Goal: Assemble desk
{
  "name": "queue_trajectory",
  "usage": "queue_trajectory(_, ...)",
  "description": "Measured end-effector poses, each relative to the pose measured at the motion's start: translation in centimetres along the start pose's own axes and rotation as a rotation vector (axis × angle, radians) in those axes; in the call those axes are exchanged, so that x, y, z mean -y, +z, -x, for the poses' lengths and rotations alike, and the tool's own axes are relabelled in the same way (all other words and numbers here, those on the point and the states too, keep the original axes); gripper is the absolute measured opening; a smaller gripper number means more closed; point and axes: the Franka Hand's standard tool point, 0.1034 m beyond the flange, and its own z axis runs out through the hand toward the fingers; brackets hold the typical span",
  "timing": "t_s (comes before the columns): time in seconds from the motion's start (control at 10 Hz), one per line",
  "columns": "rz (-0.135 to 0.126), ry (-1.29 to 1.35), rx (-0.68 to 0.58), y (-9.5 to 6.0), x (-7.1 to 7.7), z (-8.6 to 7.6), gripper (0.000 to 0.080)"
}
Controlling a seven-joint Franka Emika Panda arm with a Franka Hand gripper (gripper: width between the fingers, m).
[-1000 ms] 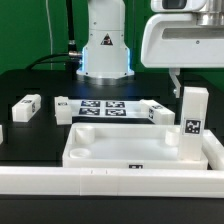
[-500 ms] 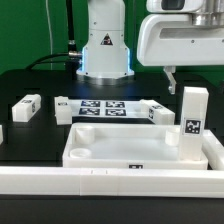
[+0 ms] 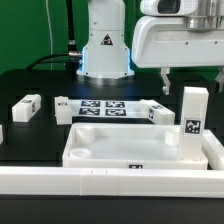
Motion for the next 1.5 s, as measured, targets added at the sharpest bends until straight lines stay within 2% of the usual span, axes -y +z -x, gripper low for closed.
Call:
queue_trajectory(0.2,0.014,-0.052,0.093,0.8,0.5,1.7,0.0648)
queue_trajectory(0.3,0.022,-0.078,0.09,1.5,1.0,2.6,0.0648)
queue_trajectory(0.4,0.047,-0.176,0.09,2.2,1.0,3.3,0.0648)
queue_trajectory(0.5,0.054,-0.223,0.1,2.5,1.0,3.6,0.0648)
queue_trajectory(0.9,0.052,-0.203,0.104,2.5,0.9,3.6,0.0648)
queue_trajectory(1.0,0.062,-0.24,0.11,2.9,0.9,4.1,0.0648)
queue_trajectory(1.1,0.075,-0.261,0.195,3.4,0.7,5.8,0.0648)
queue_trajectory(1.3,0.082,-0.255,0.304,4.2,0.4,7.5,0.0648)
queue_trajectory(1.5,0.092,-0.249,0.41,4.3,0.4,7.1,0.0648)
